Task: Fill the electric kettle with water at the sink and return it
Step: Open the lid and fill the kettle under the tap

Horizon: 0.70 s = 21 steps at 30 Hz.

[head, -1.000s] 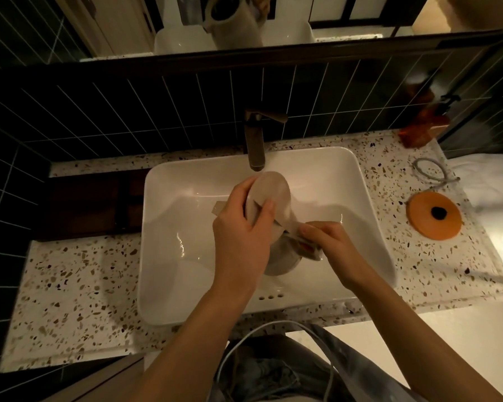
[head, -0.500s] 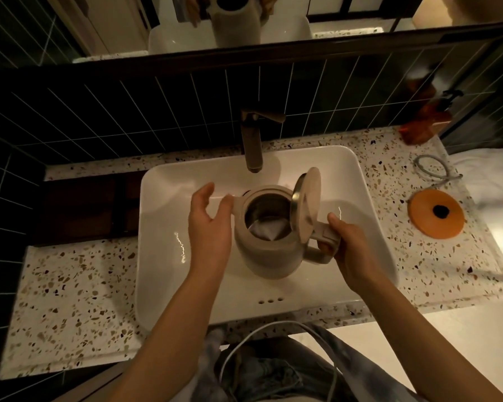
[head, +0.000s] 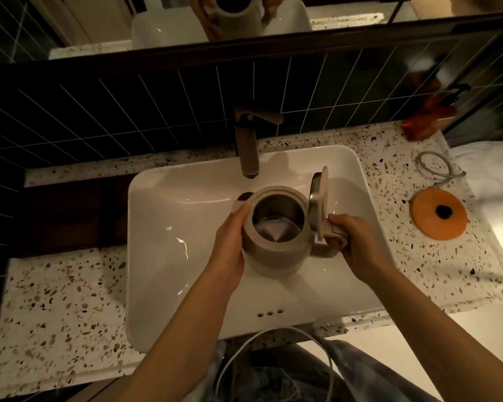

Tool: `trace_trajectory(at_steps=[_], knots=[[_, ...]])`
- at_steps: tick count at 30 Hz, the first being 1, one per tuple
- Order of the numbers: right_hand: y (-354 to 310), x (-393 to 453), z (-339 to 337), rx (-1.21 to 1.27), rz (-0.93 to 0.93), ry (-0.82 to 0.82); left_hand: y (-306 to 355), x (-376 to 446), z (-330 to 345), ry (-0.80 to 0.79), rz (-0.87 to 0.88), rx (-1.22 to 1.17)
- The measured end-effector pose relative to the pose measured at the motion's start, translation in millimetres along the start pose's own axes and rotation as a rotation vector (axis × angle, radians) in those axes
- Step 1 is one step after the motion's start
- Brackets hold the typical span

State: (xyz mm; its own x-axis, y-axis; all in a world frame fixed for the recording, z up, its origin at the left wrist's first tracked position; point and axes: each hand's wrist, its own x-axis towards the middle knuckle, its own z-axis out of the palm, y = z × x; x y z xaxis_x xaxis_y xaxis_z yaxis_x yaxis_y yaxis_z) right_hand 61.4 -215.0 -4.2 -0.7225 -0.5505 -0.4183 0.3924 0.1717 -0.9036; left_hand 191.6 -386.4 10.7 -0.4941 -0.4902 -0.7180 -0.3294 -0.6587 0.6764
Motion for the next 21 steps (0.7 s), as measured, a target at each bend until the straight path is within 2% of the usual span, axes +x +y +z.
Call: trace_trajectory(at_steps=[5, 10, 18, 21], knots=[[-13, 29, 3, -0.134, 0.134, -0.056, 4, 19, 3, 0.045, -0.137, -0.026], [-19, 63, 15, -0.062, 0.297, -0.094, 18, 43, 4, 0.14, -0.245, -0.078], [-20, 94, 36, -0.067, 0.353, -0.108, 40, 78, -2, 0.165, -0.187, -0.185], [-26, 99, 38, -0.177, 0.355, -0.15, 47, 81, -4, 0.168, -0.147, -0.187]])
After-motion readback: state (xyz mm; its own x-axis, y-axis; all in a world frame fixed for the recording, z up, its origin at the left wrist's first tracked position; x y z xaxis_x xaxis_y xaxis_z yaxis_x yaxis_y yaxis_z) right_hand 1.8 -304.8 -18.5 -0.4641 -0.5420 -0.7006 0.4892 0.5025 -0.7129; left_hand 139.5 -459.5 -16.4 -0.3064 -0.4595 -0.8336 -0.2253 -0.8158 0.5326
